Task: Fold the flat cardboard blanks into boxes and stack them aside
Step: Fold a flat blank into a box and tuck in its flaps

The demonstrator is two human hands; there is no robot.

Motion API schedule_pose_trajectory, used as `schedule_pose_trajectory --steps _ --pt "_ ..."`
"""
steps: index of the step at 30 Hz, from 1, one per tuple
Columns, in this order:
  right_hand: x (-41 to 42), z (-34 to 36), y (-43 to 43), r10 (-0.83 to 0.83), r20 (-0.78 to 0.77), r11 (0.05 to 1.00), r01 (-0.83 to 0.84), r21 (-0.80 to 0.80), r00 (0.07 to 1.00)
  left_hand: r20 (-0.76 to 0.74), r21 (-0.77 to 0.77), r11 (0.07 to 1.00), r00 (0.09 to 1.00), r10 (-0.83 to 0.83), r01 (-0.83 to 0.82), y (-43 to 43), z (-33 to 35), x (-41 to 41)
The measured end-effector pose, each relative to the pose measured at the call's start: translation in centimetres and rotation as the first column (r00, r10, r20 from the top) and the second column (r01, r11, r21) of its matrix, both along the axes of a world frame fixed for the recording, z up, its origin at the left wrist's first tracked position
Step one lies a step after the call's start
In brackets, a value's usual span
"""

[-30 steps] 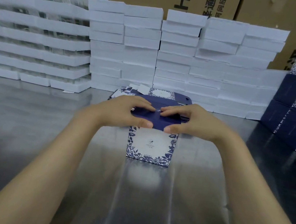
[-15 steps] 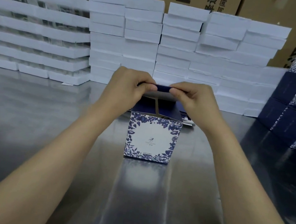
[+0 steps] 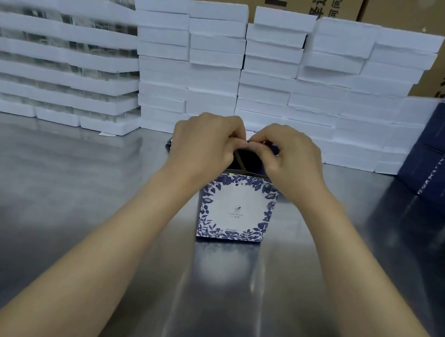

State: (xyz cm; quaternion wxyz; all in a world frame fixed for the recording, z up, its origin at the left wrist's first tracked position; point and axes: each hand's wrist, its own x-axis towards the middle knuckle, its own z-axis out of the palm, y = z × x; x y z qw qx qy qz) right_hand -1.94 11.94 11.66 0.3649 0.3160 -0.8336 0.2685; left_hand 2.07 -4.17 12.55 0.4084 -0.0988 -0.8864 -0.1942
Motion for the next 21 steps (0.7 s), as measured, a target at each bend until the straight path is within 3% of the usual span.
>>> schedule_pose_trajectory --steps 2,5,8,12,16,18,21 --pt "-0.2 0.4 0.5 0.07 0.077 0.997 -0.071 0.008 0.995 -0.03 0.082 0.996 0.999 -0.029 0.032 -0.2 0.0 0.2" --pt "-0.4 0.7 1.4 0.205 0.177 0.977 -0.192 -0.088 0.963 -0.046 0.241 0.949 0.979 -0.199 0.204 -0.8 0.4 0.6" --pt "-0.1 0.7 1.7 0.287 0.271 0.951 -0.241 -0.193 0.919 -0.009 0.289 0.922 0.964 -0.267 0.258 -1.1 0.7 0.8" --pt "0.1 0.9 1.7 0.344 0.341 0.909 -0.219 -0.354 0.875 0.023 0.302 0.931 0.975 -0.221 0.204 -2.4 1.0 0.3" --pt "0.4 1.4 1.5 0.474 0.34 0.781 -0.21 -0.588 0.812 -0.036 0.273 0.937 0.976 -0.216 0.217 -2.8 1.0 0.6" --pt "0.5 1.6 1.6 0.516 0.346 0.722 -0.18 -0.668 0.784 -0.07 0.307 0.916 0.966 -0.248 0.258 -2.7 1.1 1.1" --pt "0.2 1.9 2.1 0.544 0.391 0.697 -0.14 -0.703 0.743 0.006 0.411 0.859 0.941 -0.338 0.306 -2.7 1.6 1.4"
